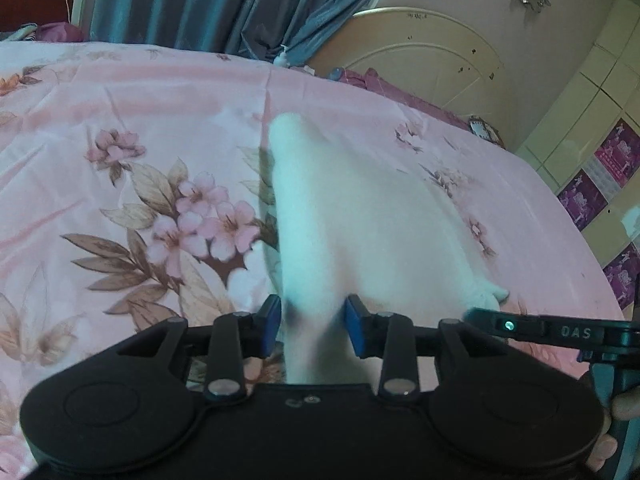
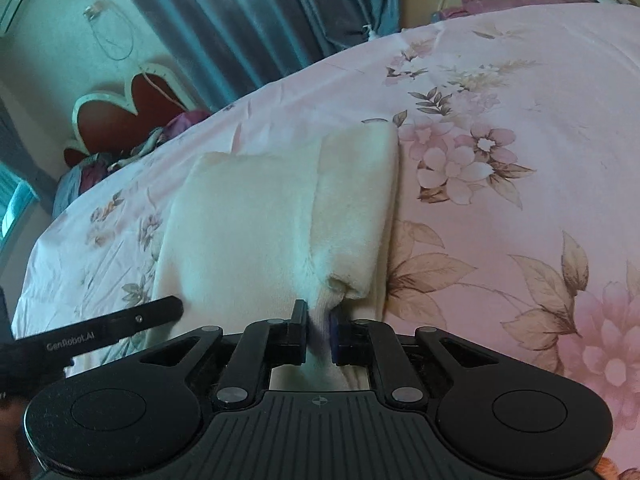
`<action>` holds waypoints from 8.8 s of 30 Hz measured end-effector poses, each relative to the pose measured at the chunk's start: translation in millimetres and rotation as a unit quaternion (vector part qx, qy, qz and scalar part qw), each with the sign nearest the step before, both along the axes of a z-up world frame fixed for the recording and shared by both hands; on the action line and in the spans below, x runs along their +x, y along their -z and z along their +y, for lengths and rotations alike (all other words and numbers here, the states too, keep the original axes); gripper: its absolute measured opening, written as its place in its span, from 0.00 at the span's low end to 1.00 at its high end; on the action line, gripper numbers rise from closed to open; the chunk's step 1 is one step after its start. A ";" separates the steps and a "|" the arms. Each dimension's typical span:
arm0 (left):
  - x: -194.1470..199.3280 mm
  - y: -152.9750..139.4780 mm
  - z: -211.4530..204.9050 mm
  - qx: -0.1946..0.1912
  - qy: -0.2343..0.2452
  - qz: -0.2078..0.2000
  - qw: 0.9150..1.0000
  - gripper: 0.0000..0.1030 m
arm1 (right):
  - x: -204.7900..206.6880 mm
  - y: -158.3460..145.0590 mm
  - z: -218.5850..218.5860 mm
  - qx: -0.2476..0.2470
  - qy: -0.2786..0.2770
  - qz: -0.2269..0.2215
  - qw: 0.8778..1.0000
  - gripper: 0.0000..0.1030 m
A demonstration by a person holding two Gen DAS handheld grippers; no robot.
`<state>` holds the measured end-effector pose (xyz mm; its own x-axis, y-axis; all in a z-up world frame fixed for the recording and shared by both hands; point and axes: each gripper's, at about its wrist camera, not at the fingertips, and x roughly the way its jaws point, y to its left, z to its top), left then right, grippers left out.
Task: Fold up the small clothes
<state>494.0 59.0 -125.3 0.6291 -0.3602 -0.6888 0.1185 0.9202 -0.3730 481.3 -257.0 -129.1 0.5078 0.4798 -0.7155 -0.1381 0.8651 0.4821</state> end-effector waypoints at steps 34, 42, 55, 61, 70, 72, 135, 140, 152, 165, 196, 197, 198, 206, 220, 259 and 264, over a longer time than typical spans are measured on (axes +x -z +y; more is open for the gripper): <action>141.6 11.3 -56.2 0.093 0.036 -0.030 0.995 0.31 | 125.0 5.1 79.1 -0.171 -0.047 -0.094 0.980 0.18; 110.1 -5.9 -46.4 0.065 0.052 -0.042 0.996 0.30 | 97.6 -15.4 60.3 -0.139 -0.040 -0.095 0.985 0.18; 7.7 -20.0 -46.6 0.063 0.054 -0.077 0.994 0.29 | 12.3 -29.0 55.7 -0.166 -0.052 -0.113 0.978 0.18; -57.8 7.6 -47.7 0.041 0.083 -0.019 0.996 0.29 | -64.7 -5.3 70.4 -0.199 -0.133 -0.092 0.967 0.18; -97.5 -10.4 -21.4 0.013 0.028 -0.047 0.998 0.29 | -94.8 -23.7 25.0 -0.181 -0.041 -0.099 0.978 0.18; -99.8 -10.4 -13.0 0.028 0.011 -0.051 0.998 0.29 | -97.8 -26.2 26.8 -0.148 -0.042 -0.086 0.984 0.18; -12.6 1.0 -12.8 0.061 -0.044 0.004 0.997 0.73 | 10.9 -8.9 -24.8 -0.009 0.013 -0.019 1.000 0.48; -0.5 5.3 -2.0 -0.025 -0.036 0.020 0.999 0.74 | 24.0 1.3 -34.4 0.068 0.016 0.018 0.997 0.48; 17.8 32.9 22.2 -0.142 -0.053 0.070 0.986 0.63 | 37.6 24.4 -35.3 0.100 0.008 0.039 0.994 0.44; 41.1 26.9 5.3 -0.120 -0.058 0.101 0.986 0.28 | 46.8 21.2 -22.5 0.097 -0.025 0.026 0.995 0.26; 7.4 -52.1 37.9 -0.022 0.014 -0.017 1.000 0.27 | -7.0 -77.6 85.3 -0.016 -0.056 -0.102 0.993 0.24; 4.3 -55.6 51.2 -0.018 0.013 -0.019 1.000 0.27 | -8.2 -78.4 97.4 -0.015 -0.060 -0.103 0.993 0.24; 1.0 -58.5 65.6 -0.013 0.010 -0.022 1.000 0.27 | -9.3 -79.0 111.1 -0.011 -0.065 -0.104 0.992 0.24; -30.1 -58.8 168.1 0.011 -0.028 -0.016 0.999 0.27 | -16.4 -64.9 227.7 0.011 -0.108 -0.094 0.990 0.24; -52.7 -23.6 236.3 0.052 -0.041 0.003 0.998 0.41 | -6.6 -14.1 263.7 -0.024 -0.087 -0.046 0.995 0.25; -155.0 -24.4 184.4 0.032 -0.051 -0.048 0.997 0.19 | -83.8 -26.7 278.5 -0.153 -0.196 -0.130 0.960 0.25; -170.2 -11.0 182.5 0.055 -0.060 -0.011 0.997 0.19 | -111.8 -2.7 294.2 -0.188 -0.226 -0.120 0.948 0.24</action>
<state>323.9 241.5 -114.2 0.6790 -0.2053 -0.7049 0.0134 0.9634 -0.2676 369.5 37.2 -126.4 0.4807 0.4211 -0.7692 -0.6032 0.7954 0.0585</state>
